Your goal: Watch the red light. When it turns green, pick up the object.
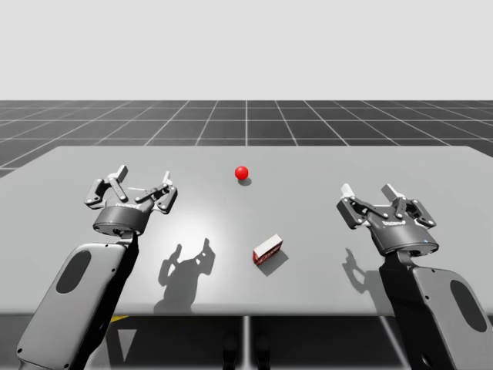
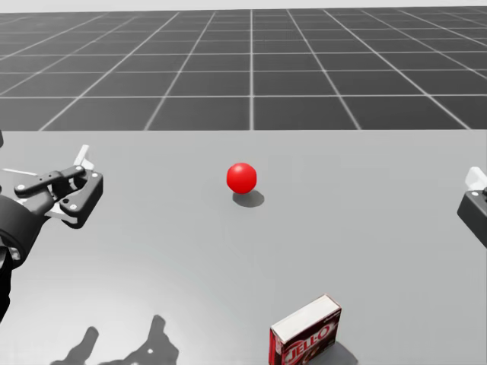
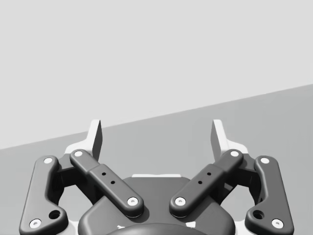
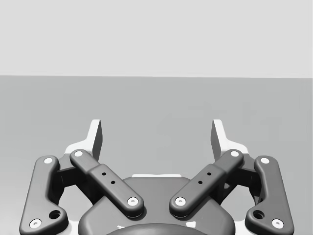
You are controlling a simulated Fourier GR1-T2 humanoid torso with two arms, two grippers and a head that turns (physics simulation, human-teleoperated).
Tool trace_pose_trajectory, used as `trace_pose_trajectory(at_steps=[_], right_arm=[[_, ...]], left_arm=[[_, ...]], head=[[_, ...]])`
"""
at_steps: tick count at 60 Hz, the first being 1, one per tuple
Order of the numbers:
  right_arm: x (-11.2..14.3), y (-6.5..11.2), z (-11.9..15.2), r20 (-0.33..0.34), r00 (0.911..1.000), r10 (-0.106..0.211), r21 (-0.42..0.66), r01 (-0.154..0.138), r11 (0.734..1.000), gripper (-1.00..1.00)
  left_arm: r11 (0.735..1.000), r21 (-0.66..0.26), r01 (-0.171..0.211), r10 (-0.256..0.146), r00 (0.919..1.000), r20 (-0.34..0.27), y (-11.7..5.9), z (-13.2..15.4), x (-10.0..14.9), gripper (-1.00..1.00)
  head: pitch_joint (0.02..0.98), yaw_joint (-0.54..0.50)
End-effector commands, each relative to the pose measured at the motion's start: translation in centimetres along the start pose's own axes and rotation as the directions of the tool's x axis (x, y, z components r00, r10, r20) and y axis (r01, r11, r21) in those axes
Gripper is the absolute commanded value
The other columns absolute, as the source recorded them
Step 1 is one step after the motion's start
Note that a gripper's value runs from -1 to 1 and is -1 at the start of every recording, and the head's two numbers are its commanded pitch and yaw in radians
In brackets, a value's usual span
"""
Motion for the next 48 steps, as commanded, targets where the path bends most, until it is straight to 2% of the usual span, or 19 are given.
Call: trace_pose_trajectory(at_steps=[1, 32, 40, 48], right_arm=[[0.01, 0.01, 0.01, -0.001, 1.0000, -0.002, 0.001, 0.002, 1.000, -1.00], [0.05, 0.01, 0.03, -0.004, 1.0000, -0.005, 0.000, 0.005, 1.000, -1.00], [0.03, 0.01, 0.00, -0.004, 1.0000, -0.004, 0.000, 0.004, 1.000, -1.00], [0.03, 0.02, -0.03, -0.004, 1.0000, -0.001, -0.001, 0.001, 1.000, -1.00]], left_arm=[[1.000, 0.000, 0.001, -0.001, 1.0000, 0.000, 0.01, -0.05, -0.03, -1.00], [1.000, -0.002, 0.001, -0.001, 1.0000, -0.001, 0.01, -0.07, -0.04, -1.00], [1.000, -0.003, 0.001, -0.001, 1.0000, -0.002, 0.01, -0.08, -0.03, -1.00], [1.000, -0.006, 0.005, -0.005, 1.0000, -0.001, -0.01, -0.17, -0.05, -1.00]], head=[[0.587, 0.02], [0.594, 0.02], [0.638, 0.01], [0.728, -0.02]])
